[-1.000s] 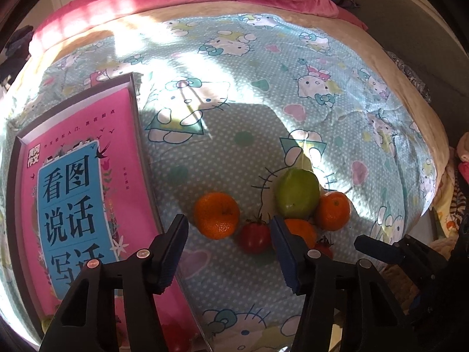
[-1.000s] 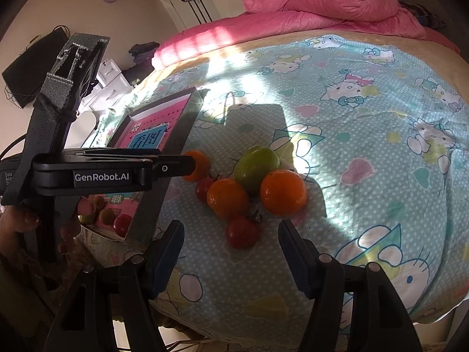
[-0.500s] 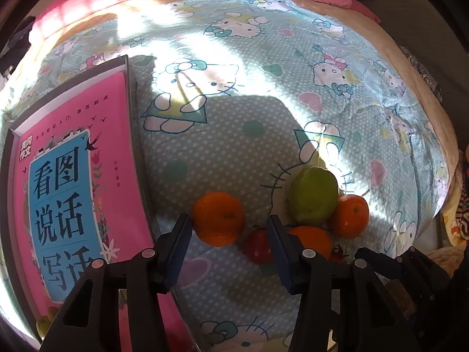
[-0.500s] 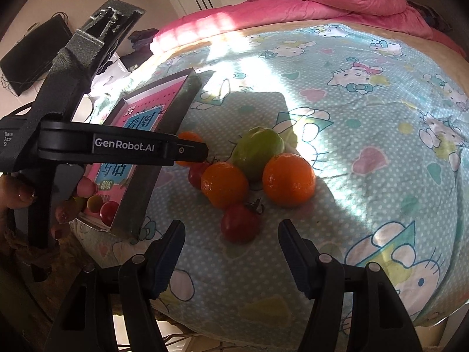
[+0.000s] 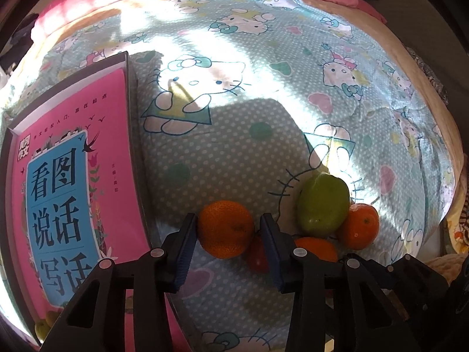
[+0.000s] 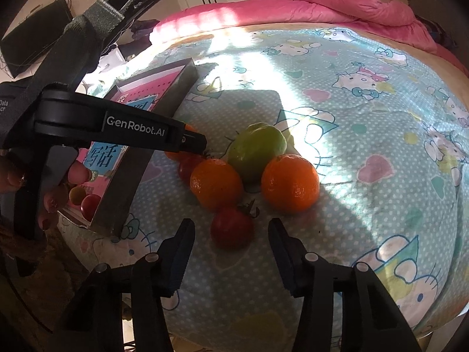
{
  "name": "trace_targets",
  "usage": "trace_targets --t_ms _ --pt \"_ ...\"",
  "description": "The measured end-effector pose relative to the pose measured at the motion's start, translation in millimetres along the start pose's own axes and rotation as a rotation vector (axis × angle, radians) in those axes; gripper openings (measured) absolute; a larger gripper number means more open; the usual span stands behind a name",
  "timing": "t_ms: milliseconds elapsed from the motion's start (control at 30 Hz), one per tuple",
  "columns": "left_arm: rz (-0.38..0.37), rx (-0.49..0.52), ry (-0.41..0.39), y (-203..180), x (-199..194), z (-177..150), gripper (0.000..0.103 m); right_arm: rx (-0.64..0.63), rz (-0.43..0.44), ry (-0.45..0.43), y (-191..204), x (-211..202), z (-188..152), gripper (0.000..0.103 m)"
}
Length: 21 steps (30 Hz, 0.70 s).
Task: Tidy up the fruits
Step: 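Grasp an orange with the left tool while the right tool grasps a red tomato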
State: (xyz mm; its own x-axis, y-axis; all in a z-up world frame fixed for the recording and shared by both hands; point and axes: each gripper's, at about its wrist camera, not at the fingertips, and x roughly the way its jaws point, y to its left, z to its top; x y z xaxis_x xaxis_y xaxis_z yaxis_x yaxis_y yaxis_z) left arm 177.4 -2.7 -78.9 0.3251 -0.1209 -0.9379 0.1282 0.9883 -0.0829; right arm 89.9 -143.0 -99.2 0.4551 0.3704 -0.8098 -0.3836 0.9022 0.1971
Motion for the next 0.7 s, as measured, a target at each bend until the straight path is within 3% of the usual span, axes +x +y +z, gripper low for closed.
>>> trace_targets --t_ms 233,700 --pt "-0.014 -0.026 -0.013 4.1 1.2 -0.1 0.040 -0.050 -0.037 0.003 6.6 6.3 -0.7 0.032" --pt "-0.056 -0.058 -0.053 8.7 -13.9 -1.3 0.040 0.014 0.022 -0.032 -2.8 -6.2 1.8 0.031"
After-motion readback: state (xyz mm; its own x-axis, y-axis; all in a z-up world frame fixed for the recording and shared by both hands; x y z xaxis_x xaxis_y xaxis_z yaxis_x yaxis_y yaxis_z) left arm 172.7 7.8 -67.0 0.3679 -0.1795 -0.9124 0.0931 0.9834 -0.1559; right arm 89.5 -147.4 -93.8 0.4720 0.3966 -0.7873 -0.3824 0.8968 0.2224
